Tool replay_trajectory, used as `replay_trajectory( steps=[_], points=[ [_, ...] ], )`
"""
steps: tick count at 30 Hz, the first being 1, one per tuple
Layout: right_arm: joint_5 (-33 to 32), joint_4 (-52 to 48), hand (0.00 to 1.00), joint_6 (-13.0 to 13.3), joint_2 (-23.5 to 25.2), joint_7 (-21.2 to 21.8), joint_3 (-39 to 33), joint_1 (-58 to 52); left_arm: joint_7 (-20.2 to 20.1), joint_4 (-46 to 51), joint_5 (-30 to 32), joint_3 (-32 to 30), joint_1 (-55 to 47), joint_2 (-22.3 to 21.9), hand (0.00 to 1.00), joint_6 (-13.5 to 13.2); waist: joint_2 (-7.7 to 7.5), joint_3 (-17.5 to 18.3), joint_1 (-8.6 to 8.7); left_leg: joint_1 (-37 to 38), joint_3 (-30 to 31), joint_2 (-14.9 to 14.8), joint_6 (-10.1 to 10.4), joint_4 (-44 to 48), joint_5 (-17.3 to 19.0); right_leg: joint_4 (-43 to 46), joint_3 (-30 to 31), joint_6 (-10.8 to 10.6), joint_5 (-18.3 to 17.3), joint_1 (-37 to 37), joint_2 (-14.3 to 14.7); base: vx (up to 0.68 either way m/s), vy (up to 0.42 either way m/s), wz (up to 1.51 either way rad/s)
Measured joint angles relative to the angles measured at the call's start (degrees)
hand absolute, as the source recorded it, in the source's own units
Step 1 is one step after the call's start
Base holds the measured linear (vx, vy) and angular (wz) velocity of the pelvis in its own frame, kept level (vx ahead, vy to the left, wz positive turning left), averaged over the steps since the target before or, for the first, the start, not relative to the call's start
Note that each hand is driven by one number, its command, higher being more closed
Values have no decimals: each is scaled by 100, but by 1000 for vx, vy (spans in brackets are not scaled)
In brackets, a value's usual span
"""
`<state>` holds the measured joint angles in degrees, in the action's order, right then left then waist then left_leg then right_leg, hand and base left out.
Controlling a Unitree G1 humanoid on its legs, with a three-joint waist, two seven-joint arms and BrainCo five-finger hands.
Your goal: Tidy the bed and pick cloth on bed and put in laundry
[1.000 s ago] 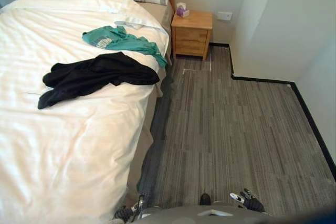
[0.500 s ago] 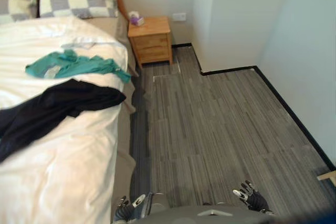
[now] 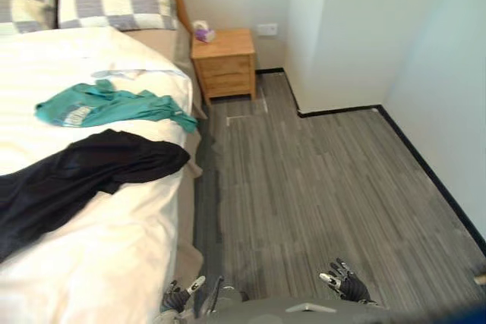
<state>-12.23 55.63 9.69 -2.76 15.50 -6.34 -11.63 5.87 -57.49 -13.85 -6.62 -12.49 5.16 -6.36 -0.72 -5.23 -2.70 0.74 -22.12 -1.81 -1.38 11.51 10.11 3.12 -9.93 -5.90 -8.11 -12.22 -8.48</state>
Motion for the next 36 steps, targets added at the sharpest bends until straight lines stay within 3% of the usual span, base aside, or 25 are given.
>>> replay_trajectory(
  steps=[2,4,5,6,7,8,9,10,12,13,14,17,18,19,20,22,23,24,25,27,30,31,33,35,36],
  points=[
    [1,20,0,-65,-15,-12,-87,35,29,-9,5,37,-27,3,0,81,39,83,11,57,81,62,-43,-227,4,495,-101,-44,-59,247,-45,32,74,20],
    [-29,40,0,-124,-53,-94,-333,122,6,-16,204,121,-23,82,0,125,44,3,46,279,161,135,-127,-460,-39,2980,-318,19,-308,1223,-380,53,87,38],
    [-73,47,0,-124,-45,-100,-353,131,-32,-33,280,153,-24,150,0,130,-48,-4,73,345,256,204,-128,-485,-37,3602,-340,70,-195,1429,-519,101,63,68],
    [-135,112,0,-143,-3,-114,-373,177,-95,-67,473,267,-3,295,0,157,-217,-17,111,514,451,325,-130,-553,-36,4308,-350,129,151,1625,-726,152,25,72],
    [-238,206,0,-124,34,-131,-370,174,-98,-165,663,303,1,342,0,180,-265,-24,148,695,604,380,-136,-681,-39,4785,-352,94,489,1773,-882,171,5,67],
    [-283,208,0,-118,-8,-140,-366,198,-89,-229,705,331,11,354,0,193,-260,-23,172,756,685,388,-154,-719,-37,4969,-368,150,497,1835,-909,180,-35,54],
    [-347,209,0,-111,-3,-161,-361,247,-74,-247,786,377,-2,372,0,238,-251,-32,220,808,812,380,-186,-733,-17,5117,-436,207,58,1960,-943,173,-80,48],
    [-446,226,0,-66,-22,-184,-325,291,-67,-253,786,438,9,382,0,270,-228,-77,252,840,946,312,-211,-732,5,4967,-555,208,-347,2047,-926,172,-100,51],
    [-517,248,0,8,-69,-222,-196,343,-70,-253,804,469,83,353,0,318,-134,-192,331,926,1133,62,-118,-731,71,4258,-671,213,-680,2171,-644,203,-137,46],
    [-564,247,0,42,-74,-230,-182,352,-77,-255,839,493,118,340,0,342,-89,-248,358,957,1182,-54,-71,-727,99,3948,-680,202,-684,2198,-511,318,-233,46],
    [-743,173,0,114,-69,-218,-195,349,-99,-255,879,500,198,319,0,348,-32,-360,429,1044,1268,-323,83,-736,193,3060,-648,129,-583,2340,-200,325,-273,31],
    [-763,123,0,485,-31,-205,-208,257,-92,-269,889,486,211,386,0,233,-146,-429,537,1267,1232,-510,396,-838,397,1404,-444,113,192,2652,9,360,-306,7],
    [-679,80,0,601,-52,-214,-205,107,-70,-314,888,472,210,405,0,147,-196,-473,580,1500,1188,-506,553,-867,575,1288,-319,262,616,2685,3,506,-402,-5],
    [-600,75,0,632,-68,-209,-187,5,-55,-364,889,470,226,353,0,102,-161,-479,620,1631,1176,-557,545,-874,682,1514,-322,444,743,2713,53,649,-448,-14],
    [-498,-46,0,789,-253,-216,-214,-329,-36,-422,895,432,195,102,0,-71,188,-413,675,1824,1078,-849,487,-841,801,2387,-350,697,-14,3037,293,664,-431,-26],
    [-478,-135,0,842,-259,-211,-245,-357,25,-414,887,421,222,52,0,-137,305,-449,713,1777,1004,-939,644,-519,550,2697,-313,812,-337,3112,379,487,-315,-37],
    [-415,-133,0,850,-266,-212,-254,-372,98,-400,880,371,221,14,0,-175,274,-474,785,1610,1034,-1023,713,-80,356,2724,-285,850,-484,3061,467,548,-351,-38],
    [-247,-157,0,894,-265,-210,-253,-403,194,-323,814,278,220,0,0,-257,296,-476,848,1180,1066,-1219,784,1124,90,2601,-262,967,-622,2777,608,561,-330,-30],
    [-195,-152,0,907,-268,-211,-251,-415,209,-267,810,180,216,-26,0,-313,301,-485,861,970,1131,-1322,825,1736,-60,2473,-245,989,-665,2598,682,586,-251,-21],
    [95,-167,0,1035,-285,-206,-206,-493,387,49,662,-167,219,-168,0,-502,291,-515,816,-60,1327,-1622,950,4299,2,1738,-223,1024,-692,1688,963,616,-177,-7],
    [243,-172,0,1154,-281,-90,-77,-507,447,329,524,-272,282,-281,0,-591,190,-547,697,-1051,1246,-1517,893,5034,288,1006,-165,1063,-709,809,1054,487,-62,-13],
    [248,-169,0,1204,-289,-8,-59,-504,440,376,391,-285,385,-353,0,-658,157,-561,507,-1384,983,-1461,772,4814,501,811,39,1057,-705,554,1033,464,18,-64],
    [405,-174,0,1273,-244,20,-44,-492,390,454,314,-308,469,-391,0,-749,61,-605,308,-1695,524,-1336,617,3924,675,581,222,1020,-699,221,865,500,99,-86],
    [485,-179,0,1367,-165,32,-22,-505,345,446,312,-325,503,-367,0,-788,-52,-604,304,-1790,29,-1159,419,2309,346,501,295,730,-785,17,607,565,191,-67],
    [485,-217,0,1458,-172,56,-19,-573,315,435,296,-341,499,-389,0,-776,-15,-585,304,-1796,-145,-1074,62,1222,-547,468,306,483,-901,-92,523,513,224,-32]
  ],
)
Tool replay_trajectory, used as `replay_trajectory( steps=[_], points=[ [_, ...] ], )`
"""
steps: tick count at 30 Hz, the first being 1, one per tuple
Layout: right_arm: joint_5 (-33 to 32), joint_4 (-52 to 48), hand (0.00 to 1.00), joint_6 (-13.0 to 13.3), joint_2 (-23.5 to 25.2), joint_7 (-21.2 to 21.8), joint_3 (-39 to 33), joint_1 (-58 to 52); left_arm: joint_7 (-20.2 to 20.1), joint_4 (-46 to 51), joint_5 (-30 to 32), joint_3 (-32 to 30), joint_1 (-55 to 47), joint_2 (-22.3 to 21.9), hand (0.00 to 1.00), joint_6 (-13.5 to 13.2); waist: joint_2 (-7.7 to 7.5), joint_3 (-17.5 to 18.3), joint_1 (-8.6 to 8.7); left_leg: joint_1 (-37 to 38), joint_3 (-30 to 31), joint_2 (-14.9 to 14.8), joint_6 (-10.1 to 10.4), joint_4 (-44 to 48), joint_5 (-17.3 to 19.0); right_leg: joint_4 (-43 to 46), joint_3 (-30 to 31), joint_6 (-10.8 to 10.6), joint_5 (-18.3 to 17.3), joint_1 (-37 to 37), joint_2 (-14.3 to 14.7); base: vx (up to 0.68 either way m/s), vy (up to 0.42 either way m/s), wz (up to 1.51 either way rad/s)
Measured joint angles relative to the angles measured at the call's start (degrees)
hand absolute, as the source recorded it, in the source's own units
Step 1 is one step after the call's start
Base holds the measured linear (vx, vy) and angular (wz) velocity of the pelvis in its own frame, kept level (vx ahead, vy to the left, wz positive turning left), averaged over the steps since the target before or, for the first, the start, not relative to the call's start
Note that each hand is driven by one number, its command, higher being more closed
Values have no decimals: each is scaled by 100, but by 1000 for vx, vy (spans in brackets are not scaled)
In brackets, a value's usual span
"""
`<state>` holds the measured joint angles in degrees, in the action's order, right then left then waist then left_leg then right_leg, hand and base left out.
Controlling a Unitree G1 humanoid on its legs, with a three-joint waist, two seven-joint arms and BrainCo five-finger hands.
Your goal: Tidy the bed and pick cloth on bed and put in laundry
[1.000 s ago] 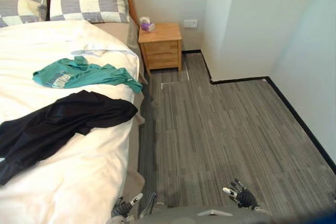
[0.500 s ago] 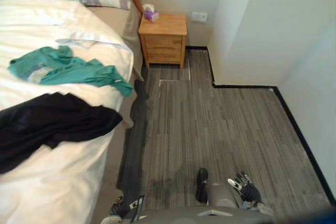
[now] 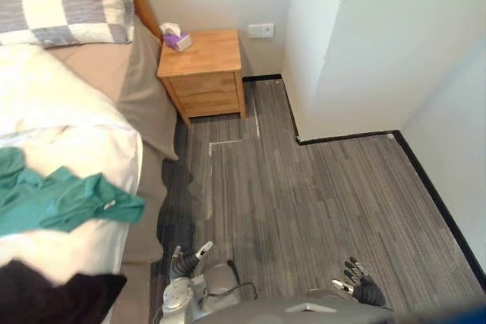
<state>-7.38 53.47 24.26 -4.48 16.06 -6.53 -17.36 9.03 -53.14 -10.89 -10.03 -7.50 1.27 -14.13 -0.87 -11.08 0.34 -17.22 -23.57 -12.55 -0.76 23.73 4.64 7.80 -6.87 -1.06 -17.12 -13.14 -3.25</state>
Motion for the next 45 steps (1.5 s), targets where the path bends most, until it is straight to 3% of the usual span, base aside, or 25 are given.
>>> replay_trajectory(
  steps=[1,3,9,11,13,14,16,19,21,22,23,24,26,27,28,29,31,34,35,36,38,39,41,43,45],
  points=[
    [22,40,0,9,145,-12,44,-30,-24,-5,-113,-67,46,105,0,18,-242,87,29,149,-143,299,-136,-101,97,-23,-21,-207,-12,-105,-298,648,275,-7],
    [90,-28,0,152,329,90,96,-98,-26,3,-219,-102,109,134,0,27,-342,114,8,90,-179,380,-255,-107,178,-109,-34,-242,427,-31,-363,527,241,12],
    [308,39,0,120,432,-66,49,-108,-175,-127,-689,-236,-4,158,0,262,-427,179,-182,693,-615,371,-398,117,304,87,174,-317,1489,-307,-556,352,173,-17],
    [316,54,0,125,448,-75,-207,-137,-238,-286,-652,-160,-62,221,0,339,-425,334,-88,1028,-392,685,-244,-407,491,1755,159,-351,1487,426,-713,226,124,5],
    [259,66,0,205,455,-92,-312,-220,-263,-411,-660,-6,-114,281,0,369,-384,367,123,1555,-18,1061,-190,-1210,878,3705,216,-530,2063,1315,-957,335,82,57],
    [194,217,0,189,482,-141,-445,-185,-248,-491,-682,82,-53,453,0,389,-539,307,199,1760,137,1212,-210,-1293,953,4676,386,-436,1664,1805,-971,339,3,74],
    [168,256,0,125,287,-62,-532,-13,-213,-593,-797,92,-41,475,0,392,-487,175,219,2202,404,1216,-182,-1365,1122,5317,243,-267,644,2444,-834,338,-26,61],
    [-298,255,0,-509,102,230,-484,264,-218,-663,-589,69,80,331,0,402,-250,61,267,2746,910,873,18,-1404,1423,4273,-529,-154,80,2806,-638,402,-112,96],
    [-516,265,0,-836,107,251,-392,405,-221,-664,-442,56,145,255,0,449,-192,68,242,2988,1226,657,206,-1516,1515,3132,-645,-185,177,3049,-472,511,-252,108],
    [-697,252,0,-967,67,208,-342,427,-233,-656,-277,67,193,229,0,500,-206,77,252,3110,1494,568,366,-1580,1586,2064,-498,-201,611,3135,-373,512,-302,120],
    [-769,280,0,-1032,89,170,-310,445,-240,-675,-231,79,222,238,0,518,-194,76,265,3194,1616,523,501,-1605,1650,1887,-498,89,1099,3077,-325,633,-333,100],
    [-917,384,0,-1131,6,106,-417,569,-245,-641,-110,99,220,150,0,596,-17,69,168,3235,1810,421,610,-1660,1555,1808,-815,143,1008,2811,-282,468,-219,73],
    [-944,302,0,-1167,-54,14,-412,659,-249,-512,-31,110,321,18,0,609,17,-107,256,3272,2017,749,338,-1847,831,2933,-652,152,882,3112,-540,343,-187,71],
    [-1042,237,0,-1227,-76,-33,-388,627,-227,-567,43,51,309,-33,0,608,78,-32,333,3458,1994,627,326,-1843,815,2948,-421,-4,543,3262,-408,220,-158,64],
    [-1040,260,0,-1267,-68,-73,-311,608,-242,-558,53,68,185,-8,0,604,101,51,311,3567,2024,626,351,-1866,831,2364,-310,16,657,3143,-353,321,-232,68],
    [-1059,341,0,-1358,-144,-96,-247,617,-244,-678,83,58,182,-25,0,642,153,88,348,3726,2160,536,441,-1837,894,2288,-479,255,569,2945,-317,417,-231,39],
    [-1046,402,0,-1504,-199,-175,-255,680,-252,-647,97,76,176,-101,0,643,239,202,314,3647,2193,421,515,-1537,723,2311,-610,299,279,2762,-257,433,-244,40],
    [-909,467,0,-1740,-242,-227,-201,806,-224,-546,97,-187,129,-107,0,594,268,193,288,2589,2450,129,1032,850,330,1559,-1004,340,127,1850,-99,404,-234,59],
    [-895,439,0,-1767,-246,-230,-182,810,-198,-480,97,-230,106,-110,0,593,243,174,248,2273,2404,21,1030,1529,394,1365,-1101,341,133,1628,-69,418,-168,75],
    [-729,428,0,-1809,-233,-234,-140,786,-122,-296,90,-294,17,-90,0,573,220,154,163,1649,2033,-188,969,2701,635,950,-1397,363,151,1008,-61,351,-129,63],
    [-597,426,0,-1830,-191,-250,-127,801,-31,-180,73,-314,-29,-86,0,504,129,134,95,1252,1458,-345,806,2913,825,574,-1662,334,168,478,-92,290,-104,64],
    [-476,422,0,-1827,-182,-260,-140,795,16,-128,77,-287,-10,-94,0,460,129,139,-1,1036,920,-376,652,2521,928,331,-1868,278,199,151,-143,358,-60,84],
    [-473,352,0,-1823,-197,-250,-147,859,43,-119,86,-124,-18,-110,0,415,250,180,16,764,160,-173,260,1002,442,176,-2247,97,225,-147,-111,361,-15,97],
    [-469,524,0,-1834,-90,-265,-213,915,123,-163,88,106,-58,28,0,347,55,331,11,989,-370,365,-297,-233,241,439,-2635,-94,149,-153,-338,389,22,148],
    [-471,543,0,-1821,-19,-219,-254,969,238,-168,73,122,-59,55,0,344,34,337,13,1232,-344,634,-337,-1133,-137,924,-2740,-215,-26,116,-509,279,8,130]
  ],
)
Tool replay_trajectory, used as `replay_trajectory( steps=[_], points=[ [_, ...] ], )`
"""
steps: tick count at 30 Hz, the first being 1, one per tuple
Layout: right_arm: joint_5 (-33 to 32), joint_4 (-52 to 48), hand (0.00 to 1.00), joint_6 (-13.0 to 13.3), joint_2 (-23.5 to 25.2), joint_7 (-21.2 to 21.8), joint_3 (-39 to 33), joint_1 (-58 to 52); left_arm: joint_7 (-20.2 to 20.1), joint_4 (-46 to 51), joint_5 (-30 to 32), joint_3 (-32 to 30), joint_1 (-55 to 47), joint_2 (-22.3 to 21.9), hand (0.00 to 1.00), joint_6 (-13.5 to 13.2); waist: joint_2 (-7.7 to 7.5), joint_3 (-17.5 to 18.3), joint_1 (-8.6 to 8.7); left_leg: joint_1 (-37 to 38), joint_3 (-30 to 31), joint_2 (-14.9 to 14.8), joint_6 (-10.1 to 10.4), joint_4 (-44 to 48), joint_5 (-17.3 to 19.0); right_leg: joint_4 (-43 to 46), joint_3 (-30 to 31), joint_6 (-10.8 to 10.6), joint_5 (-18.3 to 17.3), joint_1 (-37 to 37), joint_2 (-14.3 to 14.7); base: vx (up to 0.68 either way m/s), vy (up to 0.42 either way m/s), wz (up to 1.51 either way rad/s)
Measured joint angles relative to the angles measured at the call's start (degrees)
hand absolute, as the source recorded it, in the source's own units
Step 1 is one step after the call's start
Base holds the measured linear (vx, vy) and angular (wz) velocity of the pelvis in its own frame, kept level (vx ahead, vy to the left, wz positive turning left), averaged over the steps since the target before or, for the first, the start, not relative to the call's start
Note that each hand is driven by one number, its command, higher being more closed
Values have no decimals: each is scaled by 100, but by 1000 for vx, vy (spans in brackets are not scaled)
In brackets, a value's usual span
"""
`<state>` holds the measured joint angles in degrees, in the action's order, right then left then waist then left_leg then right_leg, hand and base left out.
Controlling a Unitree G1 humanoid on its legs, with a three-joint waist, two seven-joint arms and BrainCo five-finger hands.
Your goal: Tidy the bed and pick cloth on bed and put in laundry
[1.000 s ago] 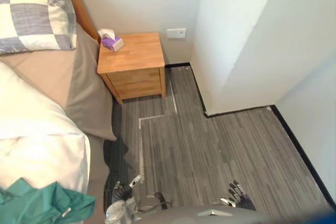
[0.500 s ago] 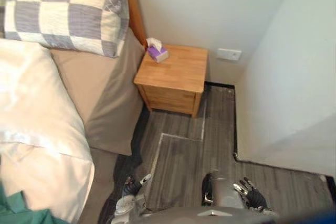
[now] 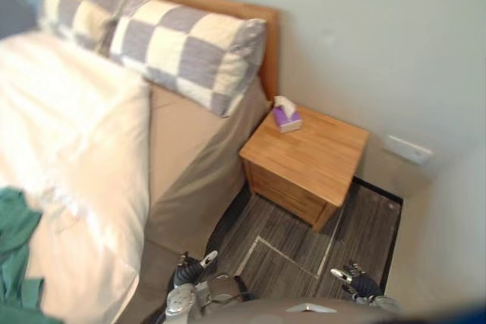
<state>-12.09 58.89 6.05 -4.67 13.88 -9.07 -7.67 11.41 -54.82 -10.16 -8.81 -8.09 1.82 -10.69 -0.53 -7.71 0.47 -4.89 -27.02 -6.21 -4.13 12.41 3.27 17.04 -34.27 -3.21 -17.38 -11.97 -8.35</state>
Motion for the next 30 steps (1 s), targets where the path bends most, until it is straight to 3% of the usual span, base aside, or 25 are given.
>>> replay_trajectory(
  steps=[1,2,3,4,5,6,8,11,13,15,16,17,18,19,21,22,24,25,26,27,30],
  points=[
    [7,18,0,-4,-23,-6,4,148,67,-65,-1,-23,19,6,0,-13,81,-69,-1,115,122,46,5,-295,-159,-684,21,-33,-47,-62,152,204,-31,99],
    [9,19,0,-1,-19,-8,4,185,85,-101,2,-23,40,14,0,-13,66,-72,-3,144,94,92,10,-353,-229,-1156,19,-53,42,-134,207,128,-123,85],
    [91,44,0,-1,-3,-11,1,251,132,-115,16,-1,57,35,0,-35,-46,-86,2,180,-10,264,15,-386,-310,-1913,7,-45,874,-288,165,113,-169,109],
    [212,94,0,-9,-6,-30,-19,251,146,-246,23,91,89,49,0,-73,-63,-91,89,234,-148,286,27,-482,-263,-1842,-292,4,894,-454,129,107,-144,109],
    [230,135,0,-9,-47,-51,-41,226,144,-271,23,185,88,31,0,-102,3,-67,99,271,-382,234,40,-510,-202,-1743,-412,-2,879,-459,132,77,-63,99],
    [231,187,0,-12,-87,-57,-97,229,159,-270,11,196,62,-45,0,-142,115,-48,63,307,-1003,88,18,-458,-17,-1568,-649,54,826,-477,137,35,-9,59],
    [227,184,0,-9,-79,-55,-208,221,163,-267,23,203,49,-79,0,-153,162,-62,110,296,-1338,-17,4,-451,-65,-1245,-968,44,650,-564,102,81,-26,94],
    [228,210,0,-42,2,-77,-410,186,163,-267,5,214,-15,30,0,-177,-2,-50,147,518,-861,259,46,-947,-225,-422,-1271,0,468,-645,-185,142,12,102],
    [219,217,0,-66,23,-89,-428,187,144,-243,13,223,-1,112,0,-110,-93,-59,17,808,-578,526,52,-1377,-318,358,-1300,0,469,-607,-512,237,51,78],
    [211,217,0,-67,152,-96,-469,171,140,-242,33,231,-2,208,0,-107,-237,-39,-1,910,-310,672,45,-1459,-285,1119,-1284,1,519,-506,-793,299,7,81],
    [199,218,0,-68,296,-103,-522,153,143,-244,84,289,6,320,0,-96,-304,-65,33,986,19,678,30,-1459,-238,1950,-1013,320,798,-255,-992,246,-19,104],
    [149,204,0,-68,350,-68,-571,137,145,-263,89,363,7,344,0,-84,-249,-94,60,986,146,618,34,-1444,-221,2153,-703,292,530,-80,-959,338,-42,123],
    [106,152,0,-52,328,-49,-594,134,157,-283,89,392,9,417,0,-59,-222,-107,160,1006,452,446,54,-1421,-204,2153,-54,103,118,212,-648,354,-69,134],
    [46,42,0,8,238,-56,-592,109,158,-399,88,396,11,446,0,7,-99,-158,202,1044,774,158,104,-1405,-237,1951,679,6,-62,600,-226,354,-69,117],
    [42,50,0,76,201,-69,-554,79,151,-493,81,398,11,485,0,15,-81,-169,192,1102,1006,-1,188,-1407,-289,1367,1051,-138,-61,822,-43,191,-94,102],
    [41,58,0,145,192,-64,-437,60,134,-492,77,414,10,540,0,21,-160,-152,188,1120,1200,20,366,-1424,-286,540,1314,-278,98,907,-30,179,-149,103],
    [-28,191,0,195,224,-63,-214,101,95,-507,112,401,23,657,0,-2,-426,-160,172,1114,1485,295,533,-1520,-300,-237,1840,-214,679,1017,-182,118,-245,85],
    [-100,235,0,195,170,-46,-199,121,94,-521,150,393,8,616,0,25,-359,-117,172,1174,1533,227,611,-1654,-386,-215,1838,-214,680,971,-101,118,-262,64],
    [-191,230,0,246,16,-71,-147,103,36,-496,296,410,-97,529,0,-5,-151,-25,157,1152,1621,120,677,-1833,-462,-285,2246,-216,646,970,120,107,-167,46],
    [-250,225,0,252,-54,-82,-99,106,-9,-498,351,419,-145,502,0,-9,-76,6,174,1047,1772,85,716,-1831,-505,-324,2557,-188,567,977,219,91,-112,57],
    [-488,332,0,247,-138,-130,89,101,-143,-524,593,423,-287,461,0,-86,7,14,176,961,1959,25,795,-1837,-641,-429,2475,-3,349,885,326,65,-145,57]
  ],
)
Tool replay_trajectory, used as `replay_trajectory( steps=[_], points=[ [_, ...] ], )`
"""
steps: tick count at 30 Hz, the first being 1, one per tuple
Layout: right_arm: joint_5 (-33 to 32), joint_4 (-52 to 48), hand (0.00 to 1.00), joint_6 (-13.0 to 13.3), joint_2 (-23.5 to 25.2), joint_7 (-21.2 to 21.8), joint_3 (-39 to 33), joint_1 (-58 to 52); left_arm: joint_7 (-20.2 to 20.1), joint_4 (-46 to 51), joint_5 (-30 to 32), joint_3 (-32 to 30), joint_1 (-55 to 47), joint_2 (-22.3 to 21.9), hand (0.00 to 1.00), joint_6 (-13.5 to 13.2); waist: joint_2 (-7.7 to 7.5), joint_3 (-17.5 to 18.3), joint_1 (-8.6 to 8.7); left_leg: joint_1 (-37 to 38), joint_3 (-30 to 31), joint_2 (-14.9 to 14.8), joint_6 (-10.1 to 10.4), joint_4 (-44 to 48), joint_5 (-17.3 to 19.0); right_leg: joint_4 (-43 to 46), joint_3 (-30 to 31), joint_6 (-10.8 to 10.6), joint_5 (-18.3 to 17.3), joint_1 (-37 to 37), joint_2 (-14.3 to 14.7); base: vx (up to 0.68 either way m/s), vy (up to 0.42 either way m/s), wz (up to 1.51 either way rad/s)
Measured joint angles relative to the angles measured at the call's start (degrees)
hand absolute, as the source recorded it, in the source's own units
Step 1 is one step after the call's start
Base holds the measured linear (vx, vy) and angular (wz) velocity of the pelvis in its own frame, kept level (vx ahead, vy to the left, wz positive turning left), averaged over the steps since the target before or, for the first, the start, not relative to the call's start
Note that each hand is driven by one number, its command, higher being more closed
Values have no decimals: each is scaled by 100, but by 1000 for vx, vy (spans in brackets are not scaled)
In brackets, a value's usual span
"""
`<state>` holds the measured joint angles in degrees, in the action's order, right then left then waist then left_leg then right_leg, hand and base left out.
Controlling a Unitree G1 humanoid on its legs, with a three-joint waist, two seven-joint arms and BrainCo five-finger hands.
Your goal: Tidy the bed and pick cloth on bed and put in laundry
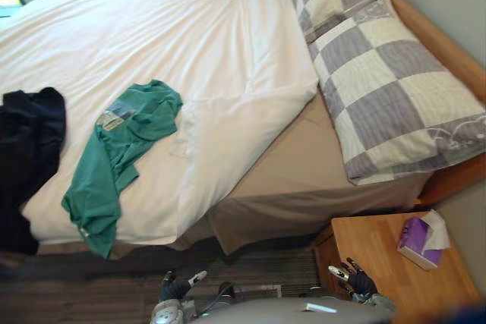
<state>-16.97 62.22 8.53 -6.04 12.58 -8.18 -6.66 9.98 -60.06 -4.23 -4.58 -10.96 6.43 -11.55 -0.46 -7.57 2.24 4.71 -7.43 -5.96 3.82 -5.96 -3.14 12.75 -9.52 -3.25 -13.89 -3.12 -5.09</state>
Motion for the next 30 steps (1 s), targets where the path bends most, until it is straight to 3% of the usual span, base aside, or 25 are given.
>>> replay_trajectory(
  steps=[6,11,14,19,24,27,30],
  points=[
    [-301,117,0,-18,78,-306,176,34,-181,3,156,64,-79,71,0,-26,-57,99,-38,21,-147,-70,70,-3,-42,-179,-230,40,-8,-262,94,68,-66,21],
    [-604,179,0,-5,259,-557,149,-17,-511,4,157,115,-154,227,0,19,-259,231,-23,91,-491,-48,137,-3,-85,-186,107,139,57,-278,109,19,19,-11],
    [-857,156,0,210,349,-740,38,-136,-583,4,158,114,-169,233,0,106,-220,262,-9,180,-656,-59,143,-10,-89,-185,264,136,65,-327,118,-87,13,-20],
    [-983,-224,0,799,370,-1105,-11,-523,-631,7,158,84,-163,181,0,124,-132,294,-2,109,-815,-109,121,-12,-21,-208,310,75,59,-208,131,-137,31,-3],
    [-1071,-1411,0,1226,225,-1560,-384,-683,-725,18,158,-34,-278,141,0,120,-81,333,8,18,-951,-18,45,-11,38,-361,617,20,65,-133,137,-26,54,-9],
    [-730,-2550,0,1247,54,-1863,-500,-740,-762,35,159,-44,-391,133,0,118,-107,348,37,-10,-970,116,-32,-10,122,-411,850,-63,16,-124,81,89,72,-1],
    [-35,-3973,0,1101,-193,-1934,-764,-750,-771,83,164,-45,-485,160,0,112,-180,387,78,-92,-925,288,-131,-7,240,-475,1031,-108,-2,-107,-29,160,63,11]
  ],
)
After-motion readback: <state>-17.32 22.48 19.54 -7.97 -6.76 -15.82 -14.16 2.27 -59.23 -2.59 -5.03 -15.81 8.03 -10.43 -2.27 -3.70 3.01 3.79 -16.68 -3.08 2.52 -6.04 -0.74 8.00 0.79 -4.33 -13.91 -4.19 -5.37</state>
